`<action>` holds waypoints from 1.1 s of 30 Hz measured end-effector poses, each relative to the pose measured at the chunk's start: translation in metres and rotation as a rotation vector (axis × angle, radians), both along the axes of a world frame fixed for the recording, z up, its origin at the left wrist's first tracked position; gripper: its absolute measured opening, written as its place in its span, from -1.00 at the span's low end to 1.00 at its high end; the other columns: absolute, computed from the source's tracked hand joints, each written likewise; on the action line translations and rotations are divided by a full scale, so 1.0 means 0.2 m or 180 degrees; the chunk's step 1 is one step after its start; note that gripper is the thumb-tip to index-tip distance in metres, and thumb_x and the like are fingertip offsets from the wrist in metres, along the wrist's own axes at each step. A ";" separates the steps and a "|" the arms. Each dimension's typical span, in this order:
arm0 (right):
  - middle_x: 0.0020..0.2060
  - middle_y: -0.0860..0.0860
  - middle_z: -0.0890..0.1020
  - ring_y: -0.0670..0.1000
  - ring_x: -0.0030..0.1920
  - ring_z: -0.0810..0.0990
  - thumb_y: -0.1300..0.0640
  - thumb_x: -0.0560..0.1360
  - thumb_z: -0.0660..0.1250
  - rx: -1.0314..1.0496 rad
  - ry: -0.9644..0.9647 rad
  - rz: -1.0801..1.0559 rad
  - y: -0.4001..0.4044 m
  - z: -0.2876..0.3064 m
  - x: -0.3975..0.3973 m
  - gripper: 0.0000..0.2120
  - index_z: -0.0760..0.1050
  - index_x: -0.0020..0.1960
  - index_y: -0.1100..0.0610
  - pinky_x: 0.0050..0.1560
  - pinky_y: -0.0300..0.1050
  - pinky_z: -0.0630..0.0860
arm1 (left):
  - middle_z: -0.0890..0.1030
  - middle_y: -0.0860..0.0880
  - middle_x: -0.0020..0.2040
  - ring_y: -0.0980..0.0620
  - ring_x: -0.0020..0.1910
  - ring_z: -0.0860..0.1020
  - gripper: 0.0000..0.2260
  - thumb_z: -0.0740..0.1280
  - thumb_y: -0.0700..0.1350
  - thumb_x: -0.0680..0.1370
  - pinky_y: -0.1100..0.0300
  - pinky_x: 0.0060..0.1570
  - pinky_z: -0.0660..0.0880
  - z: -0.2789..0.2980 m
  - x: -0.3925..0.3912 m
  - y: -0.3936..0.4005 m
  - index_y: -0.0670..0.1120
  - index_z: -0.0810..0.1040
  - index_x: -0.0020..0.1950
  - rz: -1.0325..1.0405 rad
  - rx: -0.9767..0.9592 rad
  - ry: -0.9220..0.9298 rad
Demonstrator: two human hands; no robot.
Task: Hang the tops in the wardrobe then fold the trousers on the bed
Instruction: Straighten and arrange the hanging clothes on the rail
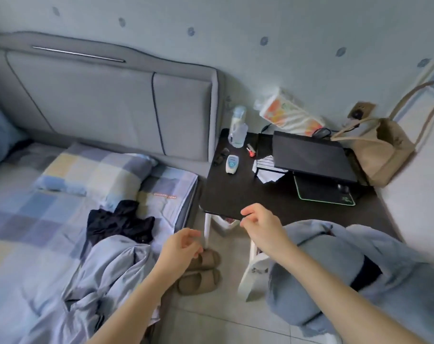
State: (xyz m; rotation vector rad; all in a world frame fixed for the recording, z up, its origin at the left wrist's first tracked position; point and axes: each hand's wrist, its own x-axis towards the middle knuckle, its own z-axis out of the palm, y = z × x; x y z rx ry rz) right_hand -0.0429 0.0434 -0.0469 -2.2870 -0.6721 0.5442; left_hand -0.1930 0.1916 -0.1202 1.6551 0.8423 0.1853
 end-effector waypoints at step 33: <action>-0.10 0.10 0.55 0.10 -0.11 0.56 -0.04 0.56 0.25 -0.1689 0.2512 -0.0267 2.65 -2.81 0.18 -0.60 0.43 0.21 0.25 -0.08 -0.02 0.61 | 0.16 -0.12 0.51 -0.23 0.32 0.39 -0.30 0.35 -0.11 0.55 -0.04 0.30 0.40 -2.26 0.18 2.27 0.15 0.04 0.57 0.0581 0.0239 0.2176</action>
